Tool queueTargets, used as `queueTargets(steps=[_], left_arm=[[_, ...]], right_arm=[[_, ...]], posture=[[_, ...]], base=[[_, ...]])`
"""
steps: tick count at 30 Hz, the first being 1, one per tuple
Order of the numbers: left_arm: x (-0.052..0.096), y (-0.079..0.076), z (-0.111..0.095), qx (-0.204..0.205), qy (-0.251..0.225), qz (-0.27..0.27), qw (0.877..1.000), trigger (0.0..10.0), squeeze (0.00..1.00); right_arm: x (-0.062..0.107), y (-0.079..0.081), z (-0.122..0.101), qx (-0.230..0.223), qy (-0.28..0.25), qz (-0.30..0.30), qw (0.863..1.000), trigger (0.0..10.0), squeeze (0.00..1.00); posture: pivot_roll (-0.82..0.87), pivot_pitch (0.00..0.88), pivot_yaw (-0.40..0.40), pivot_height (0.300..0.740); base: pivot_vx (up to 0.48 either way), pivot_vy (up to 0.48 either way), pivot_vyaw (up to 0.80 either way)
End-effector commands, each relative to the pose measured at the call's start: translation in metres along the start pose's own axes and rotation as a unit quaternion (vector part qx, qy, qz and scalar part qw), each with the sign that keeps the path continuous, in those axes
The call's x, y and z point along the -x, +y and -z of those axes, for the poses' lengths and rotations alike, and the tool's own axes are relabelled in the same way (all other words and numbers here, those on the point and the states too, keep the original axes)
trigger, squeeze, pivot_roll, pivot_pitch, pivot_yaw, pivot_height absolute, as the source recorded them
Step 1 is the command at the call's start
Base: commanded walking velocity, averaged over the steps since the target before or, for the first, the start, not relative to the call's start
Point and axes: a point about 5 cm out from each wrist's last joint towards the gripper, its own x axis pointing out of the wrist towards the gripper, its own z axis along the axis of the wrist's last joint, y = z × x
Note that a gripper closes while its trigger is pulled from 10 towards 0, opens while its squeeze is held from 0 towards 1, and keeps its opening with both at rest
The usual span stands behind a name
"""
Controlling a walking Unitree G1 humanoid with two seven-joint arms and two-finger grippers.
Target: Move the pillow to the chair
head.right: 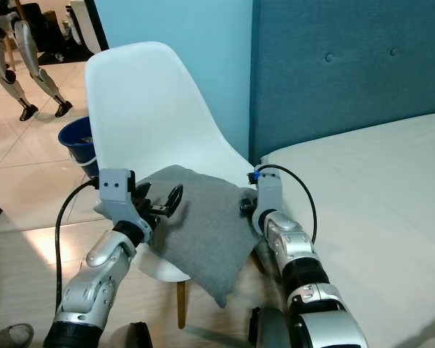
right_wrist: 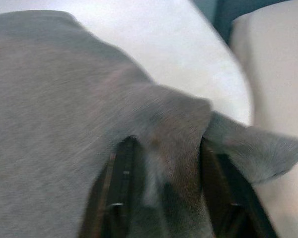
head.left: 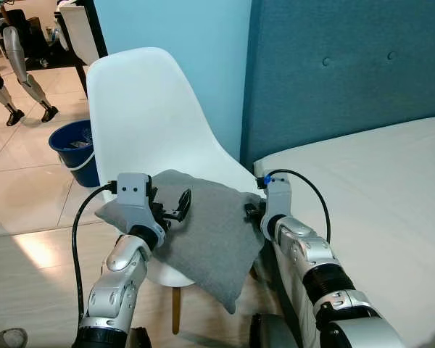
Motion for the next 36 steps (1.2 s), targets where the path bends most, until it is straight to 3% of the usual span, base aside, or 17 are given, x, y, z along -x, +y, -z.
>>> queueTargets(steps=[1, 6, 7, 8, 9, 12, 14, 15, 16, 17, 19, 22, 23, 26, 30, 31, 36], left_arm=[[0.002, 0.002, 0.001, 0.002, 0.006, -0.006, 1.000, 10.0, 0.00], [0.002, 0.002, 0.001, 0.003, 0.006, -0.006, 1.000, 10.0, 0.00], [0.001, 0.003, 0.001, 0.004, 0.006, -0.006, 1.000, 10.0, 0.00], [0.001, 0.003, 0.001, 0.004, 0.006, -0.006, 1.000, 10.0, 0.00], [0.001, 0.003, 0.001, 0.004, 0.006, -0.007, 1.000, 10.0, 0.00], [0.000, 0.003, 0.001, 0.005, 0.005, -0.007, 1.000, 10.0, 0.00], [0.000, 0.003, 0.001, 0.005, 0.005, -0.007, 1.000, 10.0, 0.00], [0.000, 0.003, 0.001, 0.005, 0.005, -0.008, 1.000, 10.0, 0.00], [0.000, 0.004, 0.001, 0.006, 0.004, -0.009, 1.000, 10.0, 0.00], [0.000, 0.004, 0.001, 0.006, 0.004, -0.009, 1.000, 10.0, 0.00], [0.000, 0.005, 0.000, 0.005, 0.004, -0.012, 1.000, 10.0, 0.00], [0.001, 0.006, 0.000, 0.007, 0.003, -0.016, 1.000, 10.0, 0.00], [0.002, 0.009, 0.000, 0.015, 0.002, -0.027, 1.000, 10.0, 0.00], [0.003, 0.013, 0.000, 0.024, 0.004, -0.043, 0.999, 10.0, 0.00], [0.001, 0.013, 0.003, 0.012, 0.020, -0.045, 0.999, 10.0, 0.00], [0.000, 0.013, 0.004, 0.003, 0.023, -0.043, 0.999, 10.0, 0.00], [-0.002, 0.012, 0.004, 0.007, 0.020, -0.039, 0.999, 10.0, 0.00]], right_arm=[[0.001, -0.004, -0.001, 0.017, 0.005, 0.006, 1.000, 10.0, 1.00], [0.007, -0.021, -0.003, 0.038, 0.009, 0.032, 0.999, 10.0, 1.00], [0.016, -0.044, -0.005, 0.065, 0.016, 0.066, 0.996, 10.0, 1.00], [0.016, -0.044, -0.005, 0.065, 0.016, 0.066, 0.996, 10.0, 1.00], [0.023, -0.058, -0.009, 0.076, 0.011, 0.086, 0.993, 10.0, 1.00], [0.026, -0.061, -0.012, 0.074, 0.003, 0.089, 0.993, 10.0, 1.00], [0.035, -0.065, -0.025, 0.059, -0.049, 0.081, 0.994, 10.0, 1.00], [0.042, -0.063, -0.033, 0.026, -0.090, 0.060, 0.994, 10.0, 0.00], [0.049, -0.062, -0.039, -0.012, -0.129, 0.039, 0.991, 10.0, 0.00], [0.049, -0.062, -0.039, -0.012, -0.129, 0.039, 0.991, 10.0, 0.00], [0.061, -0.062, -0.043, -0.064, -0.184, 0.017, 0.981, 10.0, 0.00], [0.066, -0.060, -0.041, -0.089, -0.194, 0.000, 0.977, 10.0, 0.00], [0.073, -0.052, -0.034, -0.121, -0.203, -0.023, 0.971, 10.0, 0.00], [0.084, -0.039, -0.022, -0.150, -0.210, -0.055, 0.964, 10.0, 0.00], [0.088, -0.026, -0.006, -0.152, -0.208, -0.065, 0.964, 10.0, 0.00], [0.088, -0.020, 0.002, -0.134, -0.205, -0.066, 0.967, 10.0, 0.00], [0.086, -0.023, -0.001, -0.128, -0.209, -0.062, 0.968, 10.0, 0.00]], posture=[[-0.07, 0.013, -0.011, 0.550], [-0.07, 0.014, -0.013, 0.550], [-0.07, 0.010, -0.014, 0.550], [-0.07, 0.010, -0.014, 0.550], [-0.08, 0.011, -0.011, 0.550], [-0.08, 0.011, -0.011, 0.550], [-0.08, 0.013, -0.010, 0.550], [-0.08, 0.013, -0.010, 0.550], [-0.08, 0.013, -0.010, 0.550], [-0.08, 0.013, -0.010, 0.550], [-0.09, 0.013, -0.006, 0.550], [-0.09, 0.015, -0.006, 0.555], [-0.09, 0.014, -0.005, 0.560], [-0.09, 0.015, -0.004, 0.570], [-0.09, 0.007, 0.005, 0.580], [-0.09, 0.002, 0.008, 0.590], [-0.09, 0.000, 0.008, 0.600]], base=[[0.000, 0.000, 0.00], [0.000, 0.000, 0.00], [0.000, 0.000, 0.00], [0.000, 0.000, 0.00], [0.000, 0.000, 0.00], [0.000, 0.000, 0.00], [0.000, 0.000, 0.00], [0.000, 0.000, 0.00], [0.000, 0.000, 0.00], [0.000, 0.000, 0.00], [0.000, 0.000, 0.00], [0.000, 0.000, 0.00], [0.000, 0.000, 0.00], [0.000, 0.000, 0.00], [-0.195, 0.000, 0.00], [-0.292, 0.000, 0.00], [-0.117, 0.000, 0.00]])
